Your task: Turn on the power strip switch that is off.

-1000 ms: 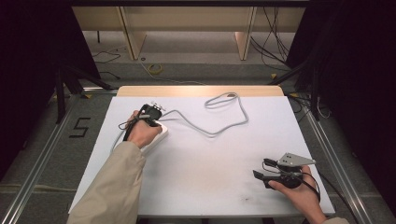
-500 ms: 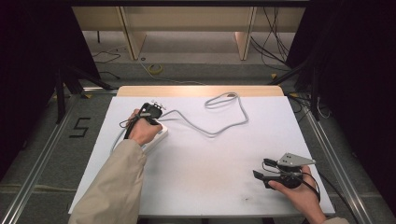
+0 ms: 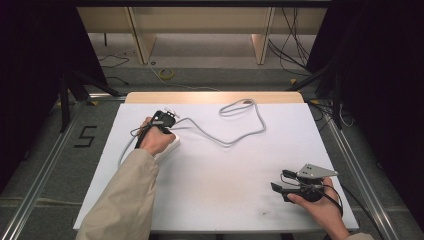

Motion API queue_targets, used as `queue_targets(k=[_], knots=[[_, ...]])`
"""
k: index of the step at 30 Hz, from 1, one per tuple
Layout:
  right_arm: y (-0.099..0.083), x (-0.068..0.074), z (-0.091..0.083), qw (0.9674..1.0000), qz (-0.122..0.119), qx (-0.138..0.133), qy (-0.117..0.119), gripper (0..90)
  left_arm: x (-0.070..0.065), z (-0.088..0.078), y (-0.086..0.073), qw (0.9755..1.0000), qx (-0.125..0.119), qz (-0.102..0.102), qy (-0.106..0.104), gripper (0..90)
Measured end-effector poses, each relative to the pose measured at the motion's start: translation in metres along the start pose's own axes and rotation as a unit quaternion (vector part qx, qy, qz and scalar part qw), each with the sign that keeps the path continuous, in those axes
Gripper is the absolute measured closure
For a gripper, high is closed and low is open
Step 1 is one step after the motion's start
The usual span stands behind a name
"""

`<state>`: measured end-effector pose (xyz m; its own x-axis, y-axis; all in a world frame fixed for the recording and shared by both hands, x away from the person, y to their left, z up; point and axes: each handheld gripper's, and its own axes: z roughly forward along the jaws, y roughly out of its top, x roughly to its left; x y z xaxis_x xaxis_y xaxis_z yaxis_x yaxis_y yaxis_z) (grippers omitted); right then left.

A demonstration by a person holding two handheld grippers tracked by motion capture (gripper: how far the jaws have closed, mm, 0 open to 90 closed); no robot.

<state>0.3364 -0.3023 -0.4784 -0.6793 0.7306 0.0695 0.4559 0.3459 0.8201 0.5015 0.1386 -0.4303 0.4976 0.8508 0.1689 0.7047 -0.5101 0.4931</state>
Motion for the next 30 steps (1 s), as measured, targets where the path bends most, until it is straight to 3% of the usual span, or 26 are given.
queue_targets(k=[30], knots=[[0.0002,0.0002,0.0002,1.0000,-0.002,-0.002,0.000,31.8,0.0003,0.0024,0.0024,0.9999,0.011,0.000,-0.003,89.7]])
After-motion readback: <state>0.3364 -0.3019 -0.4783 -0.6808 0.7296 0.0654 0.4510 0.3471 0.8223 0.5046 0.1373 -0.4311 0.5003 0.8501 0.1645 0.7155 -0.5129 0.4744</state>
